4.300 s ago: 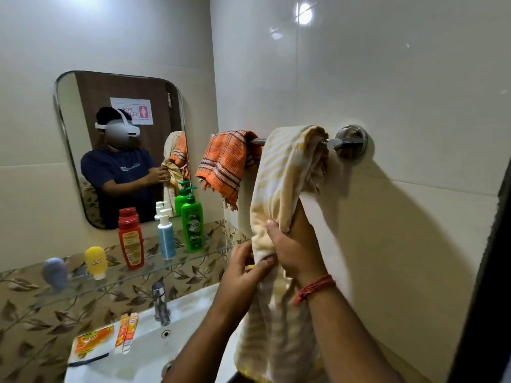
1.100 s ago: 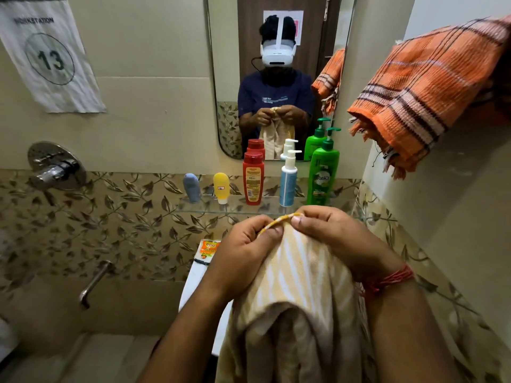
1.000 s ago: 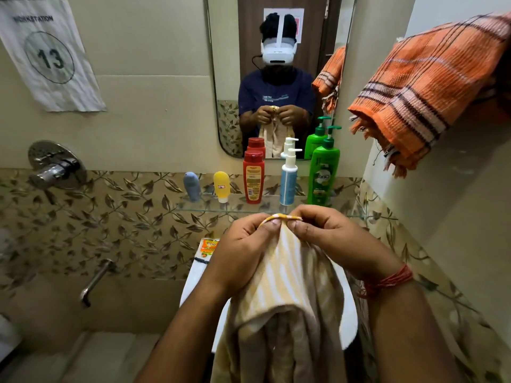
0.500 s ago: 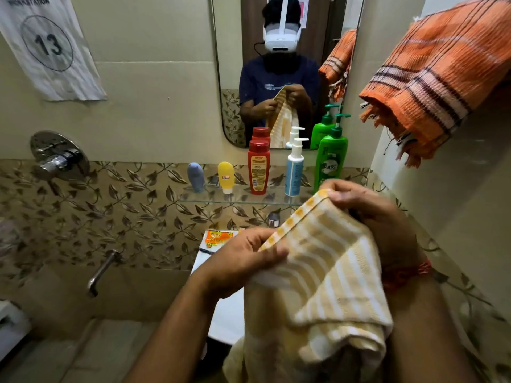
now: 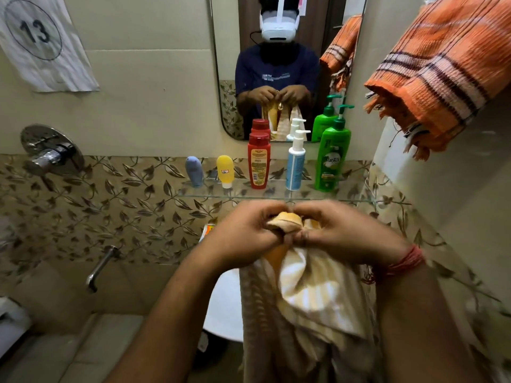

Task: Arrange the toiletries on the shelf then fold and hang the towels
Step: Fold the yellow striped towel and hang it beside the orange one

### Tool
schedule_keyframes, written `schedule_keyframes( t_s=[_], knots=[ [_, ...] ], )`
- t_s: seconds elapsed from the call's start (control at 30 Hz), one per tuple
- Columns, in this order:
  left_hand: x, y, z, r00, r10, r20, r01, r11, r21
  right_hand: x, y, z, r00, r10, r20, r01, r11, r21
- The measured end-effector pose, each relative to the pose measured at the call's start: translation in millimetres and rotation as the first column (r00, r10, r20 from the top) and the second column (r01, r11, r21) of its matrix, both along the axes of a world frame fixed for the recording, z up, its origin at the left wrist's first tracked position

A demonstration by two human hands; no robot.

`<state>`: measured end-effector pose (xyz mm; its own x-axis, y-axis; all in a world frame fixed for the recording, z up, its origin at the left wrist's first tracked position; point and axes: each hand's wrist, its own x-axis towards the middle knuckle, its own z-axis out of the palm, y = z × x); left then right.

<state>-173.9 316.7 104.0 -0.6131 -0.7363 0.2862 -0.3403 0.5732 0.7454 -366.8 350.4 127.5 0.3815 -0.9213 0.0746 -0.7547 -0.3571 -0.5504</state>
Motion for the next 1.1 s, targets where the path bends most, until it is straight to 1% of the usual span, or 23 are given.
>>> schedule_keyframes(
  t_s=[0.07,0.13,0.17,0.2,0.23,0.27,0.3,0.33,0.37,0.43,0.47,0.5,0.53,0.6,0.7,0.73,0.8,0.87,0.9,0.97,1.0,1.03,1.1],
  knots=[
    [8,-5,-5,1.0,0.025,0.007,-0.025,0.999,0.043,-9,2,3,0.998,-0.043,0.05,0.046,0.998,-0.048],
    [20,-11,-21,0.994,0.016,0.105,-0.027,0.994,0.104,-24,8,10,0.982,-0.101,0.159,0.119,0.987,-0.11],
    [26,-14,-33,0.99,0.019,0.143,-0.038,0.99,0.133,-31,12,16,0.958,-0.164,0.234,0.203,0.967,-0.151],
    [33,-16,-44,0.987,0.035,0.159,-0.062,0.983,0.172,-40,13,20,0.921,-0.252,0.298,0.319,0.926,-0.202],
    [39,-18,-52,0.985,0.066,0.159,-0.1,0.972,0.214,-48,13,24,0.874,-0.353,0.333,0.444,0.859,-0.255],
    [43,-21,-58,0.982,0.111,0.151,-0.147,0.957,0.249,-54,13,27,0.829,-0.455,0.324,0.548,0.777,-0.31],
    [45,-23,-60,0.98,0.154,0.126,-0.183,0.948,0.262,-55,12,31,0.81,-0.519,0.273,0.587,0.724,-0.362],
    [45,-24,-59,0.98,0.18,0.089,-0.198,0.946,0.259,-52,12,33,0.828,-0.52,0.21,0.559,0.729,-0.396],
    [39,-24,-53,0.981,0.187,0.058,-0.196,0.95,0.243,-44,11,35,0.872,-0.466,0.147,0.485,0.786,-0.383],
    [22,-26,-37,0.988,0.152,0.04,-0.156,0.973,0.168,-17,7,31,0.949,-0.316,-0.002,0.307,0.921,-0.24],
    [12,-25,-29,0.993,0.117,0.028,-0.12,0.983,0.14,-2,3,25,0.963,-0.255,-0.089,0.238,0.957,-0.165],
    [4,-25,-23,0.996,0.089,0.0,-0.088,0.986,0.138,11,-2,18,0.964,-0.208,-0.165,0.187,0.973,-0.134],
    [-2,-26,-18,0.997,0.079,-0.026,-0.074,0.986,0.147,20,-10,9,0.961,-0.176,-0.211,0.149,0.979,-0.139],
    [-6,-29,-13,0.993,0.099,-0.058,-0.09,0.984,0.151,27,-23,-4,0.965,-0.165,-0.204,0.132,0.978,-0.163],
    [4,-34,-20,0.978,0.144,-0.151,-0.112,0.973,0.202,18,-31,-4,0.96,-0.215,-0.179,0.189,0.97,-0.154],
    [9,-35,-24,0.981,0.139,-0.137,-0.107,0.969,0.222,10,-32,-2,0.959,-0.236,-0.157,0.212,0.965,-0.156],
    [22,-37,-39,0.996,0.092,0.013,-0.092,0.962,0.259,-6,-28,9,0.95,-0.308,-0.047,0.295,0.939,-0.177],
    [39,-36,-56,0.987,0.084,0.14,-0.126,0.937,0.325,-27,-23,22,0.913,-0.406,0.041,0.405,0.889,-0.214],
    [47,-37,-62,0.981,0.115,0.157,-0.165,0.92,0.355,-36,-21,28,0.891,-0.451,0.045,0.449,0.864,-0.231],
    [58,-37,-67,0.976,0.162,0.143,-0.205,0.902,0.379,-46,-21,35,0.869,-0.493,-0.041,0.466,0.843,-0.268],
    [58,-35,-63,0.979,0.167,0.119,-0.199,0.906,0.373,-45,-21,36,0.876,-0.472,-0.096,0.436,0.862,-0.259],
    [53,-35,-58,0.982,0.166,0.09,-0.187,0.919,0.346,-39,-22,36,0.899,-0.416,-0.138,0.382,0.898,-0.217],
    [36,-35,-38,0.99,0.137,0.025,-0.139,0.959,0.245,-12,-23,33,0.954,-0.255,-0.157,0.241,0.965,-0.102]
  ],
)
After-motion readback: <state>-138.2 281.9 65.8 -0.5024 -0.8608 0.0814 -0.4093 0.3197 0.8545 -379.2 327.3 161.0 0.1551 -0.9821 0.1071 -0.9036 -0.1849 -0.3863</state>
